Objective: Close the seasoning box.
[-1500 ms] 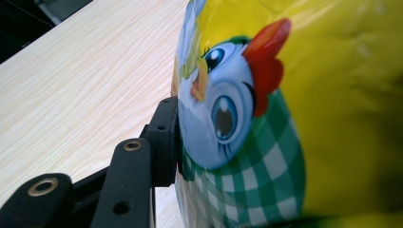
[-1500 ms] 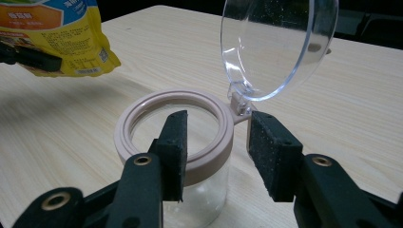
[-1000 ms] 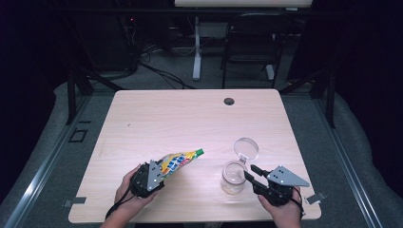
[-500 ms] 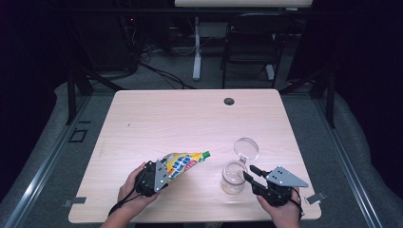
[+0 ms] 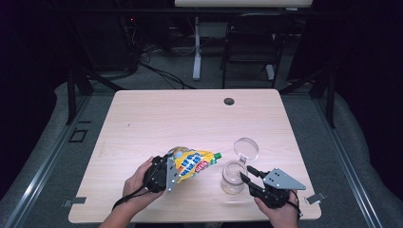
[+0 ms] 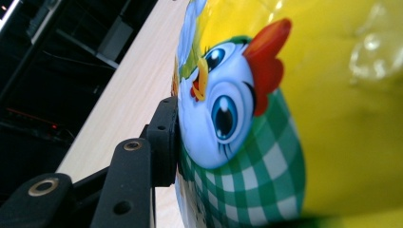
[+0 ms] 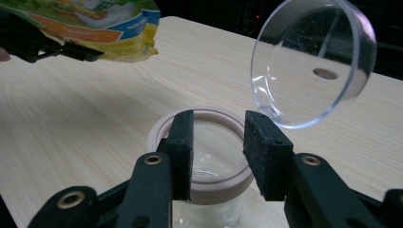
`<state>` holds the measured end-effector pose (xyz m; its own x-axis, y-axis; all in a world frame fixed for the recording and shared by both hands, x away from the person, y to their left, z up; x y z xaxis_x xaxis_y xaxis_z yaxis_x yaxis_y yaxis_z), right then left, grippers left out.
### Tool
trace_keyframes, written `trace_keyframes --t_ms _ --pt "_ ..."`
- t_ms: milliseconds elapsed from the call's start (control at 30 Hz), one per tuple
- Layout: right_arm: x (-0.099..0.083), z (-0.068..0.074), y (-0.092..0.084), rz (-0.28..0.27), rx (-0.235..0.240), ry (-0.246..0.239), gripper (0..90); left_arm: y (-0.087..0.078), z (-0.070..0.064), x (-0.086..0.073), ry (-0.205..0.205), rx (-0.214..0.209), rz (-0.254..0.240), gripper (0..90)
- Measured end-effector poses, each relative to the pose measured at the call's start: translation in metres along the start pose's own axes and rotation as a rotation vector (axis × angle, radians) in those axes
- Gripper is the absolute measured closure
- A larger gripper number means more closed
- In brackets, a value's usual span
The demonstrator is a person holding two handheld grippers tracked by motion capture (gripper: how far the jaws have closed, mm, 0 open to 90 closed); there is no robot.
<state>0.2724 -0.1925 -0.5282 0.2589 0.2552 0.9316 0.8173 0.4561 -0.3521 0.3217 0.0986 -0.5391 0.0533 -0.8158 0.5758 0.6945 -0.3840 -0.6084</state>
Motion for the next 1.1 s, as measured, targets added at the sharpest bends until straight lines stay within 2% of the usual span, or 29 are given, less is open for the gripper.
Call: trace_keyframes --t_ms 100,200,300,400,500,533,733,767,800,967,1033,1100 --pt "0.001 0.003 0.000 -0.001 0.004 -0.008 63.7 0.001 0.000 0.003 0.014 0.003 0.003 56.4" --pt "0.001 0.006 0.001 -0.002 0.007 -0.014 63.6 0.002 -0.001 0.009 0.050 0.015 0.005 56.4" --pt "0.001 0.007 0.001 0.004 0.009 -0.026 63.5 0.005 -0.003 0.012 0.060 0.017 0.006 56.4" --pt "0.002 0.009 0.001 0.000 0.009 -0.026 63.3 0.006 -0.004 0.016 0.103 0.023 0.028 56.4" --pt "0.003 0.010 0.001 -0.005 0.007 -0.030 63.1 0.008 -0.006 0.018 0.108 0.023 0.025 56.4" --pt "0.003 0.011 0.002 -0.007 0.000 -0.040 63.0 0.008 -0.007 0.020 0.125 0.024 0.029 56.4" --pt "0.003 0.013 0.003 0.006 -0.015 -0.071 62.9 0.010 -0.009 0.024 0.154 0.031 0.035 56.4" --pt "0.003 0.014 0.004 0.005 -0.021 -0.087 62.9 0.009 -0.009 0.025 0.168 0.029 0.045 56.5" --pt "0.003 0.015 0.004 0.010 -0.025 -0.095 62.9 0.010 -0.010 0.025 0.162 0.028 0.035 56.4" --pt "0.002 0.017 0.006 0.016 -0.065 -0.169 62.9 0.011 -0.011 0.025 0.187 0.024 0.054 56.5" --pt "0.002 0.017 0.006 0.018 -0.069 -0.180 62.9 0.011 -0.012 0.025 0.192 0.024 0.058 56.5" --pt "0.002 0.019 0.008 0.015 -0.094 -0.219 62.7 0.012 -0.013 0.024 0.210 0.021 0.070 56.5"
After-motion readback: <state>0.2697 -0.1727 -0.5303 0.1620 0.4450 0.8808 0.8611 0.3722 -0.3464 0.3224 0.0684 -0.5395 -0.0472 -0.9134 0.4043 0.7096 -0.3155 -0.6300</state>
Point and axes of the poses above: each handheld gripper's, and its own axes: y roughly forward along the jaws, x roughly out of its top, z roughly to its left, the point moved 5 cm from there along y, roughly forward along the jaws, and after that the axes turned 7 degrees about -x, right-handed, at the moved point
